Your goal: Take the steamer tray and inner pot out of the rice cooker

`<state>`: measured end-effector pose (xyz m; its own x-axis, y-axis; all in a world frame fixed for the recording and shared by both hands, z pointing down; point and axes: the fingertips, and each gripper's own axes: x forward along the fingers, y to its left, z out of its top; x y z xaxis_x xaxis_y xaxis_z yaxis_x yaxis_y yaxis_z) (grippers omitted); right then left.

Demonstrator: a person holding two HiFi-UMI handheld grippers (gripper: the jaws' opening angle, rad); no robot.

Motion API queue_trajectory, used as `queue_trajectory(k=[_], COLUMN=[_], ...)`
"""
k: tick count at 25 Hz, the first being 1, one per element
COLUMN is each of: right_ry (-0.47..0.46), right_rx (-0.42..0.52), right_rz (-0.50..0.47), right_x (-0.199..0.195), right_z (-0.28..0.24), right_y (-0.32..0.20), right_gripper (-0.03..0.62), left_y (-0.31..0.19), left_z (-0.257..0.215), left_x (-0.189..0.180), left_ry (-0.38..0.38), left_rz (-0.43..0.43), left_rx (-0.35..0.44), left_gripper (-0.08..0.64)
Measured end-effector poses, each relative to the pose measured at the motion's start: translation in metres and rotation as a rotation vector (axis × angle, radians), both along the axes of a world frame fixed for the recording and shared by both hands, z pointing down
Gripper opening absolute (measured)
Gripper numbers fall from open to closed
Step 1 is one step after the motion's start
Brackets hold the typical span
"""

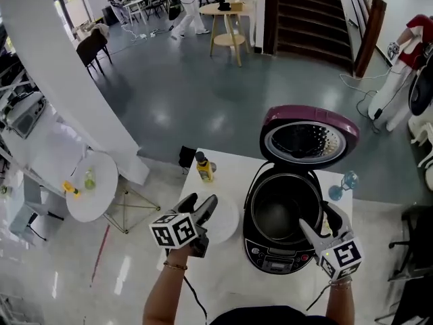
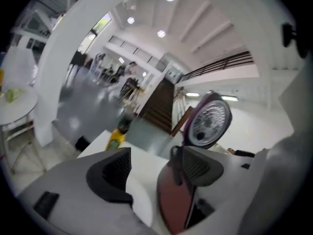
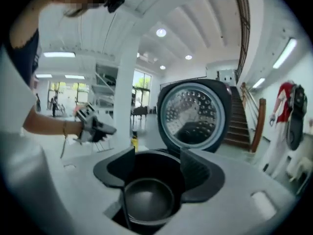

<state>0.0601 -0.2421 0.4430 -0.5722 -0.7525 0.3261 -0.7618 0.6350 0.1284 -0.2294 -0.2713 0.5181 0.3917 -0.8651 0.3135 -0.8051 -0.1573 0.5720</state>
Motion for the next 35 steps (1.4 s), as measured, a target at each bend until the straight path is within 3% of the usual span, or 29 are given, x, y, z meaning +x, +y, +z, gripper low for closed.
queue_trajectory(k=[2,4,7,9,11,12,15,18,22,26,27,29,32,35], right_ry=[0.201,0.339,0.347,0.366,0.454,0.514,0.674,0.721,0.797,0.945,0.968,0.960,0.938,0.907], right_rx=[-0.004,-0.022,-0.109,-0.165,-0.252,-0.305,-0.423,-0.496,-0.526,-0.527,-0.521,-0.520,-0.557,-0.555], right_rz=[0.062,0.111,0.129,0.134,0.122,0.111,0.101,0.075,0.056,0.122,0.135,0.144,0.102,0.098], right_x=[0.020,0.034,0.040,0.044,0.049,0.052,0.063,0.062,0.061,0.075,0.078,0.078,0.075,0.074], right_z=[0.022,0.040,0.059,0.070,0.087,0.098,0.124,0.139,0.157,0.182,0.185,0.188,0.189,0.184], right_y=[-0.014,-0.027,-0.041,-0.048,-0.053,-0.055,-0.065,-0.074,-0.089,-0.104,-0.107,-0.111,-0.108,-0.105], right_gripper=[0.290,0.290,0.372,0.391,0.417,0.425,0.431,0.431,0.431,0.431,0.430,0.425,0.397,0.382], left_y=[-0.001,-0.002,-0.011,-0.018,-0.021,-0.022,-0.036,-0.046,-0.053,-0.055,-0.055,-0.058,-0.067,-0.072], left_z=[-0.037,-0.044,-0.031,-0.020,-0.006,0.002,0.022,0.037,0.062,0.099,0.108,0.117,0.115,0.112], left_x=[0.040,0.079,0.127,0.150,0.169,0.175,0.185,0.193,0.202,0.189,0.182,0.173,0.168,0.166], left_ry=[-0.080,-0.202,-0.348,-0.359,-0.368,-0.387,-0.475,-0.563,-0.676,-0.851,-0.908,-0.969,-0.934,-0.909], left_rz=[0.048,0.116,0.239,0.321,0.428,0.474,0.537,0.611,0.681,0.732,0.747,0.745,0.656,0.610], left_rx=[0.164,0.211,0.199,0.160,0.088,0.047,-0.045,-0.095,-0.155,-0.276,-0.305,-0.343,-0.360,-0.377], left_gripper=[0.324,0.324,0.324,0.353,0.527,0.539,0.546,0.546,0.546,0.543,0.540,0.438,0.282,0.231])
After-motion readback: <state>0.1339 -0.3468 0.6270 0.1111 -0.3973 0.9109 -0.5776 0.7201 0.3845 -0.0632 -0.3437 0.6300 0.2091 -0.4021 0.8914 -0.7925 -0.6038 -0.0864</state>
